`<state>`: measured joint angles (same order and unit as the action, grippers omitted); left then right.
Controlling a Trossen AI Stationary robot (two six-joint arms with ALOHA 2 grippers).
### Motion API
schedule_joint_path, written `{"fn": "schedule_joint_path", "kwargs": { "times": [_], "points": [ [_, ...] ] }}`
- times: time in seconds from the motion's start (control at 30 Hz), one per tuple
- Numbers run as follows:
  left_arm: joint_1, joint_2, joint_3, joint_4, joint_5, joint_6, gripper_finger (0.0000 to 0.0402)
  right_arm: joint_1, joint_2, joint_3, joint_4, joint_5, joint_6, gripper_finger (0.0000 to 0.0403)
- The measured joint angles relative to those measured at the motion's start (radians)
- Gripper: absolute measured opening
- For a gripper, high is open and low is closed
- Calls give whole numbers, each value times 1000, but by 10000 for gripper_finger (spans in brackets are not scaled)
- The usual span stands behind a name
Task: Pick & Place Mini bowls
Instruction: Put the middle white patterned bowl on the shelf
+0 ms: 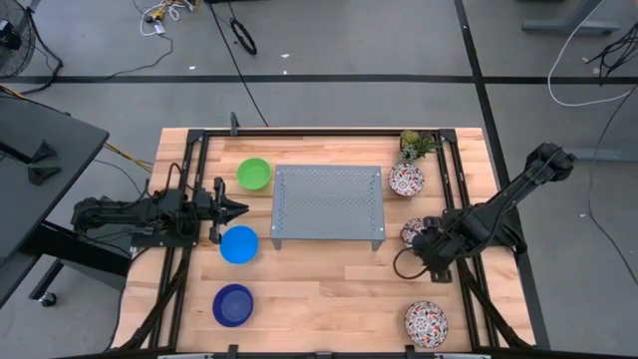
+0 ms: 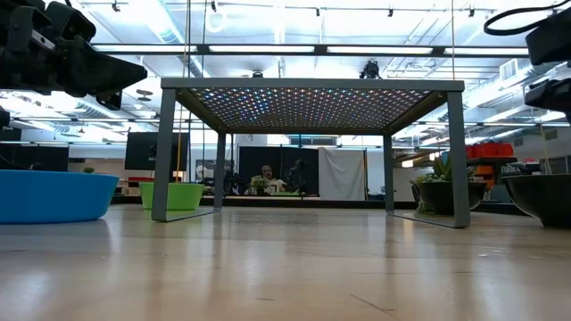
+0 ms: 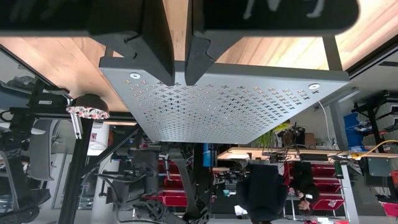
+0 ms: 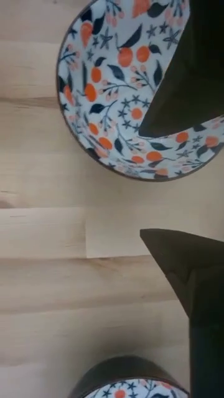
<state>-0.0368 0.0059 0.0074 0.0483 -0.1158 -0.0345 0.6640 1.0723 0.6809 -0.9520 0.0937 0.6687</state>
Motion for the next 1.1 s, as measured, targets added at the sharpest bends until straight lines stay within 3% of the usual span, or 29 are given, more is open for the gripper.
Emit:
{"fn": "schedule_joint_path", "kwargs": {
  "times": [0.57, 1.1],
  "points": [
    [0, 0, 0, 0, 0, 0, 44, -42, 120, -2, 54, 30, 24, 240],
    [0, 0, 0, 0, 0, 0, 44, -94, 125, -76, 66, 30, 162, 239]
  ]
}}
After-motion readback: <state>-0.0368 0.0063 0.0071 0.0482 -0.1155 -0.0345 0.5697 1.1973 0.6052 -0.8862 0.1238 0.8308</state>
